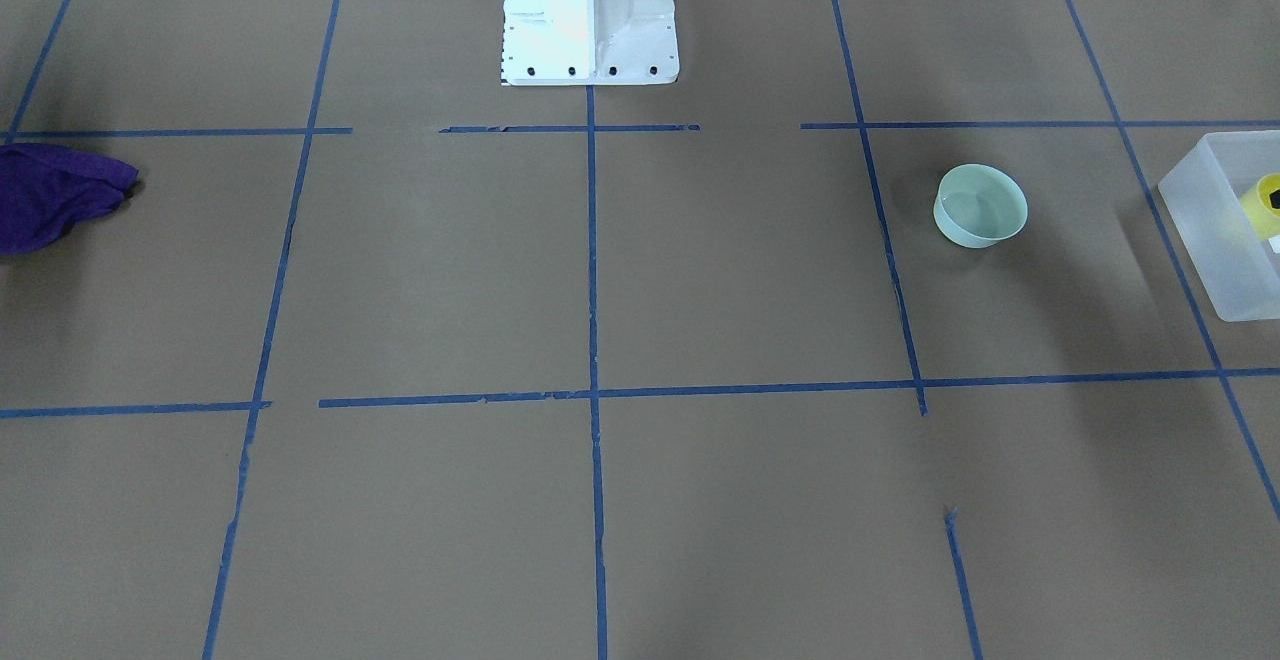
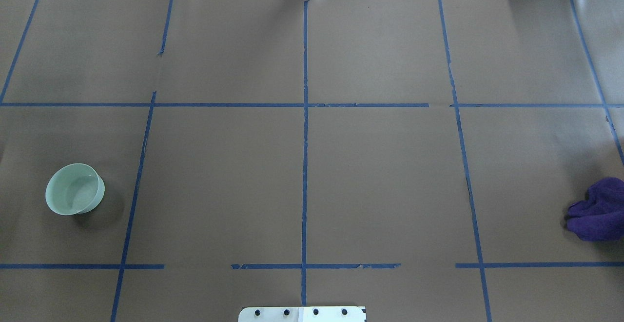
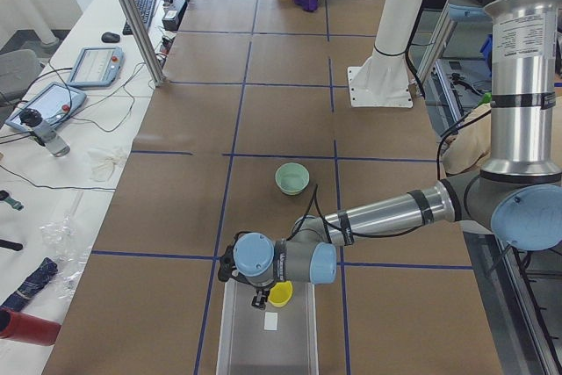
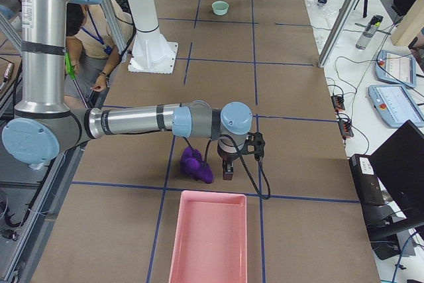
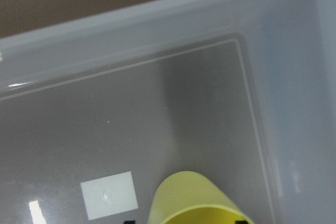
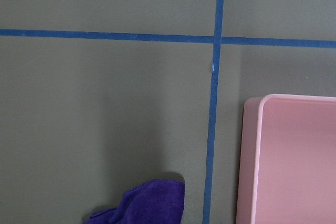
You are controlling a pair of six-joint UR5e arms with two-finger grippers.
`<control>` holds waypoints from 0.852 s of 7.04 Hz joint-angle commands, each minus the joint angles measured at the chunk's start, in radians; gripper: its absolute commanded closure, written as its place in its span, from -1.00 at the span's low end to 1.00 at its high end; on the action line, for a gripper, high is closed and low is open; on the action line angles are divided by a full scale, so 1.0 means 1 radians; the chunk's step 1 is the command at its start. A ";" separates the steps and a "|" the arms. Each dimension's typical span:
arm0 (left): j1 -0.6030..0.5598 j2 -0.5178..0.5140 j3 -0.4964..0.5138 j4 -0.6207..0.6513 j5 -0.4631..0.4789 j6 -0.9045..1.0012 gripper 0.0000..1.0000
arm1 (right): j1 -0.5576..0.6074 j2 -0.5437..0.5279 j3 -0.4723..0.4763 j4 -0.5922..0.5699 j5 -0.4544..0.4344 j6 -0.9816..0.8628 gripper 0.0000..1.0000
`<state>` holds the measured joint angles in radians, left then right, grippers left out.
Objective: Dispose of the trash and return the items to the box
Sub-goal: 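Lower the yellow cup into the clear bin and open the left gripper, then grasp the purple cloth with the right gripper and lift it off the table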
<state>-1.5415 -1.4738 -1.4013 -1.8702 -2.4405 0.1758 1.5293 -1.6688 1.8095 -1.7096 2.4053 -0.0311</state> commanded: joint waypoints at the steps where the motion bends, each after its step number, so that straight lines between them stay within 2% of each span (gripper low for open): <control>1: -0.131 0.007 -0.243 0.142 0.008 -0.018 -1.00 | -0.049 -0.015 0.021 0.082 0.085 0.073 -1.00; 2: -0.138 -0.009 -0.374 0.307 0.064 -0.053 -1.00 | -0.070 -0.058 0.036 0.131 0.136 0.192 -1.00; 3: -0.135 -0.025 -0.481 0.392 0.146 -0.158 -1.00 | -0.143 -0.166 0.094 0.259 0.129 0.327 -1.00; 4: -0.114 -0.029 -0.505 0.388 0.138 -0.208 -1.00 | -0.229 -0.236 0.097 0.389 0.095 0.525 -1.00; 5: -0.073 -0.033 -0.508 0.381 0.114 -0.216 -1.00 | -0.329 -0.280 0.096 0.489 0.043 0.645 -1.00; 6: -0.062 -0.036 -0.512 0.352 0.100 -0.235 -1.00 | -0.398 -0.298 0.084 0.508 -0.007 0.672 -0.99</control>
<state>-1.6262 -1.5050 -1.9011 -1.4987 -2.3251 -0.0324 1.2284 -1.9272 1.9002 -1.2670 2.4566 0.5544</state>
